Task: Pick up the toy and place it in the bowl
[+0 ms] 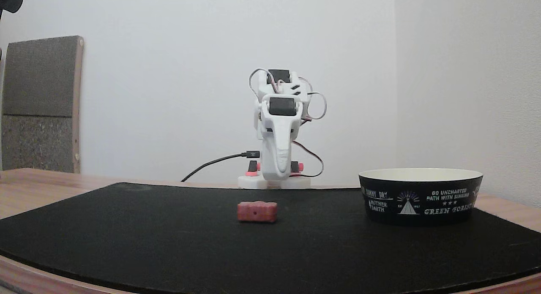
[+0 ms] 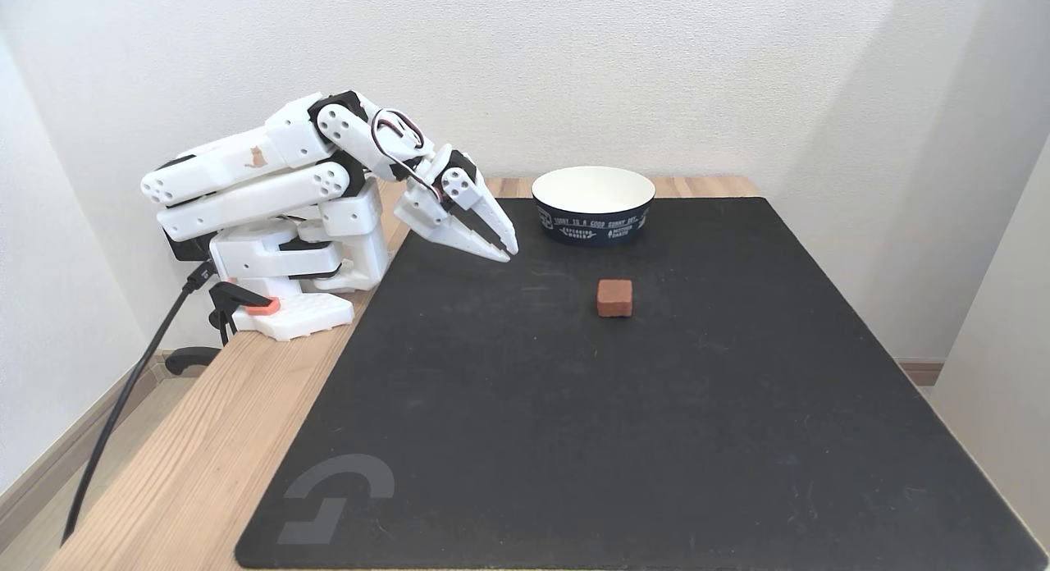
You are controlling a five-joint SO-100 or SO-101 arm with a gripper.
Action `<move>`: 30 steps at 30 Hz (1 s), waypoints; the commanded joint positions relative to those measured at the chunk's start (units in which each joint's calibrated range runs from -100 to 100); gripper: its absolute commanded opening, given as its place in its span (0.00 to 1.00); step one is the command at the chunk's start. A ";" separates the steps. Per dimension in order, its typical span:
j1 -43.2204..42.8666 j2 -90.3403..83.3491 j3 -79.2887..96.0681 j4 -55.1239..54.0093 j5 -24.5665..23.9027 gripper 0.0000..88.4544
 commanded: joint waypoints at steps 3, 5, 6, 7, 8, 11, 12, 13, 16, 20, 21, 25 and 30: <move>0.15 -0.42 -0.04 -0.20 -0.08 0.04; 0.15 -0.42 -0.04 -0.20 -0.08 0.04; 0.15 -0.42 0.05 -0.29 -0.08 0.04; 0.15 -0.42 0.14 -0.37 -0.08 0.05; 0.06 -0.42 0.14 -0.37 -0.08 0.05; -0.02 -0.42 0.14 -0.37 -0.08 0.05; -0.02 -0.42 0.14 -0.37 -0.08 0.04; -0.35 -0.42 0.14 -0.46 -0.08 0.05; -0.52 -0.42 0.14 -0.46 -0.08 0.05; -0.52 -0.42 0.14 -0.46 -0.29 0.16; -0.27 -0.42 0.14 -0.46 -0.34 0.21; -0.02 -0.42 0.14 -0.46 -0.44 0.43; -0.19 -0.42 0.14 -0.46 -0.44 0.48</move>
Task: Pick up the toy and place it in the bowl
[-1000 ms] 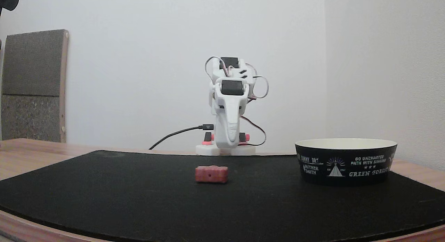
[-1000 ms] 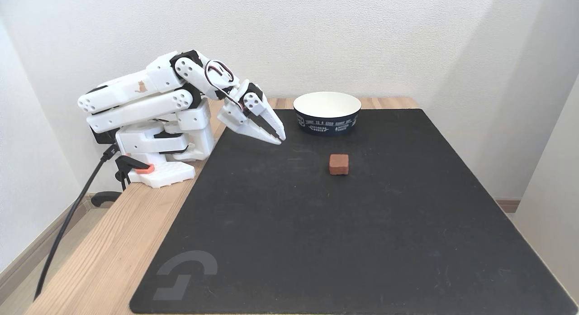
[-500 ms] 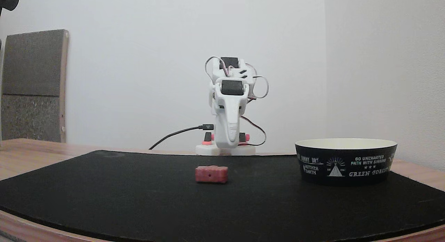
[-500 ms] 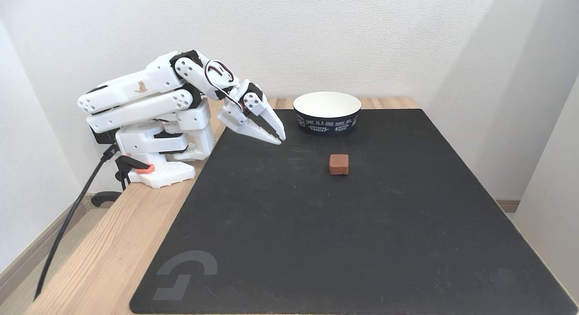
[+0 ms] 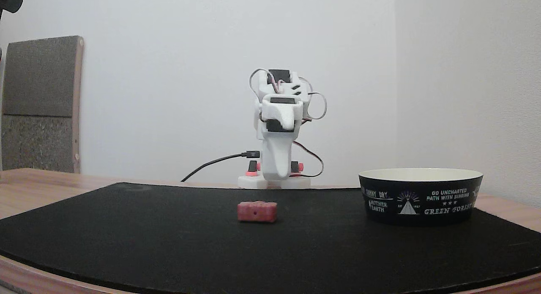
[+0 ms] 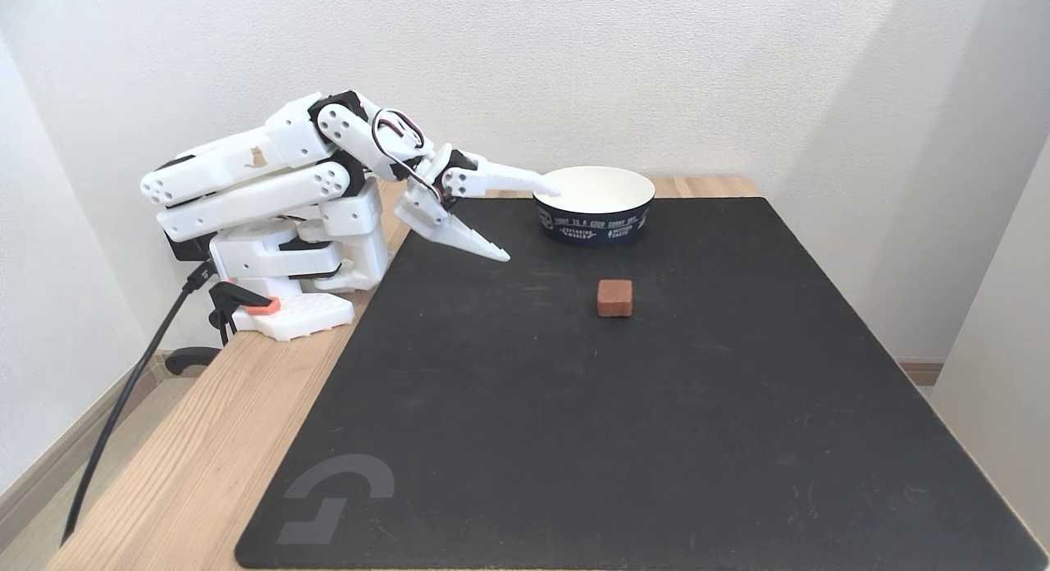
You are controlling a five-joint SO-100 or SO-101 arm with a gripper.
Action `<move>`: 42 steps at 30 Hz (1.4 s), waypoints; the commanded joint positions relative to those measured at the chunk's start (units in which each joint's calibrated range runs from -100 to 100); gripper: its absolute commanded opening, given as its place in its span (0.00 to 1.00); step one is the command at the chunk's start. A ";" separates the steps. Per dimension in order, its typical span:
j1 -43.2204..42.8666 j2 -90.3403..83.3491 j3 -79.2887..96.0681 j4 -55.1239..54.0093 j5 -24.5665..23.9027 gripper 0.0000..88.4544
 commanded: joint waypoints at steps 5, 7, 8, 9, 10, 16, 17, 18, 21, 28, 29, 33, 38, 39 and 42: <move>0.14 -0.42 0.14 -0.46 0.13 0.48; 0.73 -0.42 0.05 -0.46 0.18 0.48; 0.73 -0.42 0.05 -0.46 0.18 0.48; 0.48 -0.42 0.05 -0.46 0.18 0.48; 0.65 -0.42 -0.04 -0.46 0.18 0.48; 2.65 3.67 -7.34 -1.30 0.18 0.48; 3.07 5.92 -9.68 -1.30 0.18 0.48; 3.16 8.92 -12.20 -1.30 0.18 0.48; 2.99 24.93 -23.56 -1.64 0.18 0.48; 3.41 58.28 -46.54 -3.25 -0.13 0.48; 3.41 61.44 -48.80 -3.25 0.13 0.48; 4.49 75.78 -58.44 -2.74 0.18 0.48; 4.91 89.12 -67.36 -0.88 -0.19 0.48; 5.41 91.29 -69.08 0.14 -0.24 0.48; 7.34 99.21 -76.74 3.27 -0.29 0.48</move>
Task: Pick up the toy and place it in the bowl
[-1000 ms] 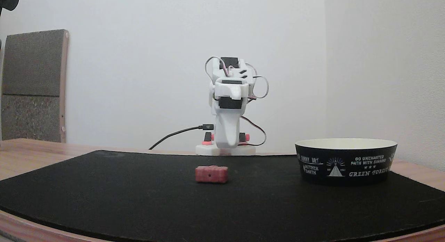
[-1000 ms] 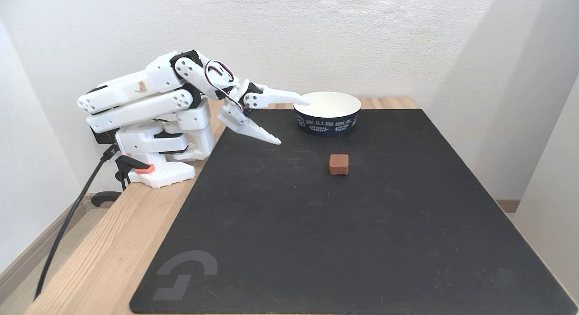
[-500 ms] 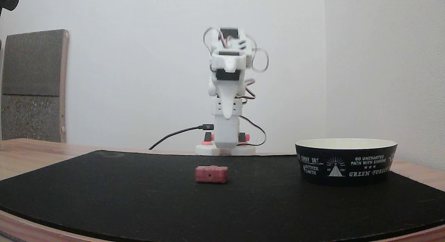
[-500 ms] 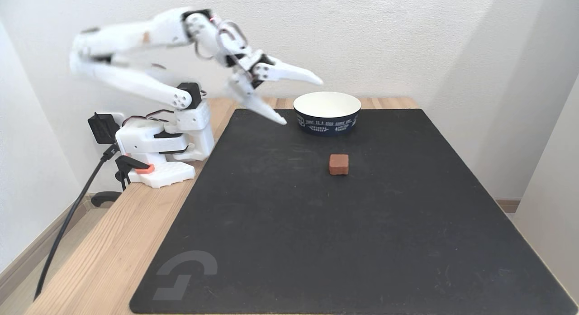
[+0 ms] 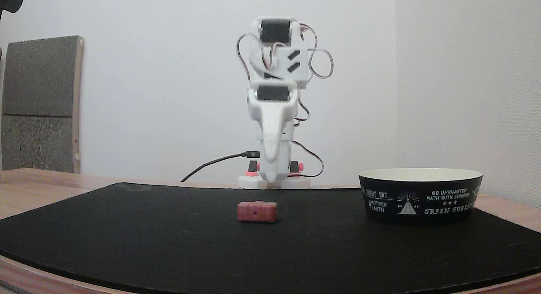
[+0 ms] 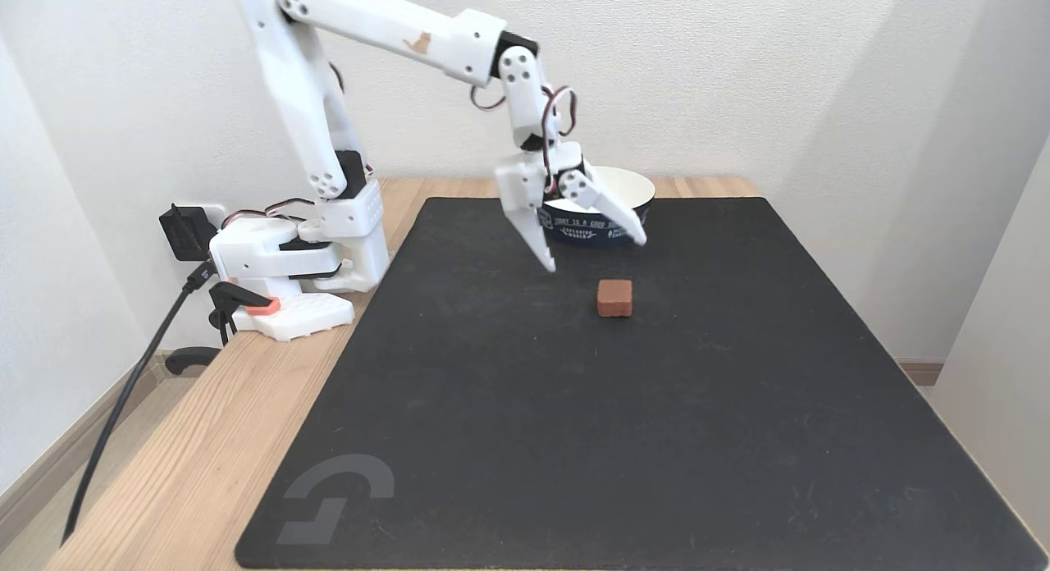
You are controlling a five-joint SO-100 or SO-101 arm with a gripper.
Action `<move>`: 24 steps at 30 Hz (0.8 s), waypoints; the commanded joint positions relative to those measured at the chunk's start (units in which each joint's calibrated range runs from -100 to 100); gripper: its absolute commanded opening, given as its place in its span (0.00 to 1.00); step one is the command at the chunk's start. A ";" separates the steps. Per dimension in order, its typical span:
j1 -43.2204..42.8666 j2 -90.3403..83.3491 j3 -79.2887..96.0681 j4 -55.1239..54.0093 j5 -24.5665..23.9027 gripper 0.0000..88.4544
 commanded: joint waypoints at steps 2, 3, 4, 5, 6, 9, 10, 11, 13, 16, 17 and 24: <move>3.27 12.54 -14.62 4.12 -0.29 0.48; 3.43 13.87 -15.88 4.20 -0.29 0.48; 3.52 15.12 -16.87 4.20 -0.29 0.48; 3.52 16.04 -17.50 4.20 -0.29 0.48; 3.52 16.87 -17.95 4.20 -0.29 0.48; 2.93 19.37 -19.13 3.53 -0.29 0.48; 2.85 20.21 -19.85 3.44 -0.29 0.48; 2.76 20.96 -20.66 3.44 -0.29 0.48; 2.10 24.29 -23.54 3.44 -0.29 0.48; 1.84 27.04 -25.34 3.44 -0.29 0.48; 1.84 27.79 -25.71 3.44 -0.29 0.48; 1.76 28.29 -25.98 2.09 -0.29 0.47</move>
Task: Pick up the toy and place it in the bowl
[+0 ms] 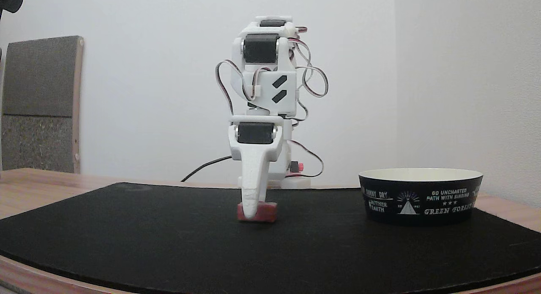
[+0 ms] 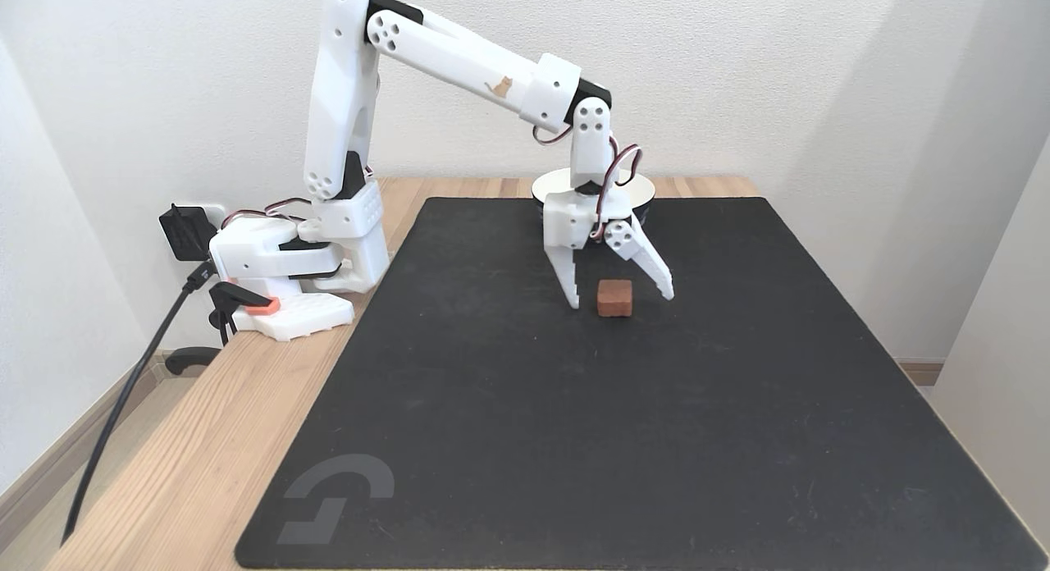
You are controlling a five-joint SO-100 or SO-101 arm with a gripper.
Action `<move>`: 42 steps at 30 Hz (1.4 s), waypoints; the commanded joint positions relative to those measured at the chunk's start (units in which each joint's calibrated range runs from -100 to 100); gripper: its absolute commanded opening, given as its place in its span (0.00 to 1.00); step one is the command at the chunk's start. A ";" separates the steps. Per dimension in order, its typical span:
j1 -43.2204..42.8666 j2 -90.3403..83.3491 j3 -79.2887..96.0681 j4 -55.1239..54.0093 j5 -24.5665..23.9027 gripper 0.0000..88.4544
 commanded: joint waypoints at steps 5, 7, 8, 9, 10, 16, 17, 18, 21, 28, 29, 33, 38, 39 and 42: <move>-0.57 0.65 -1.42 -2.22 -0.24 0.47; -1.15 0.65 -1.42 -2.22 -0.24 0.36; -1.15 0.65 -1.42 -2.22 -0.24 0.31; -1.24 0.65 -1.42 -2.22 -0.24 0.26; -1.41 0.65 -1.42 -2.22 -0.24 0.21; -1.07 0.65 -1.06 -2.64 -0.29 0.12; -0.99 0.65 -1.06 -2.64 -0.29 0.12; -0.90 0.65 -0.97 -2.64 -0.29 0.12; -0.90 -0.27 -0.61 -2.64 -0.29 0.12; -5.34 -10.60 -0.79 -2.64 0.18 0.12; -6.34 -13.35 -0.70 -2.64 0.18 0.12; -11.53 -25.44 -0.52 -2.64 0.18 0.12; -20.56 -30.45 3.09 -3.07 0.18 0.12; -22.23 -30.61 4.80 -4.00 0.18 0.12; -25.33 -30.70 14.09 -10.43 0.18 0.13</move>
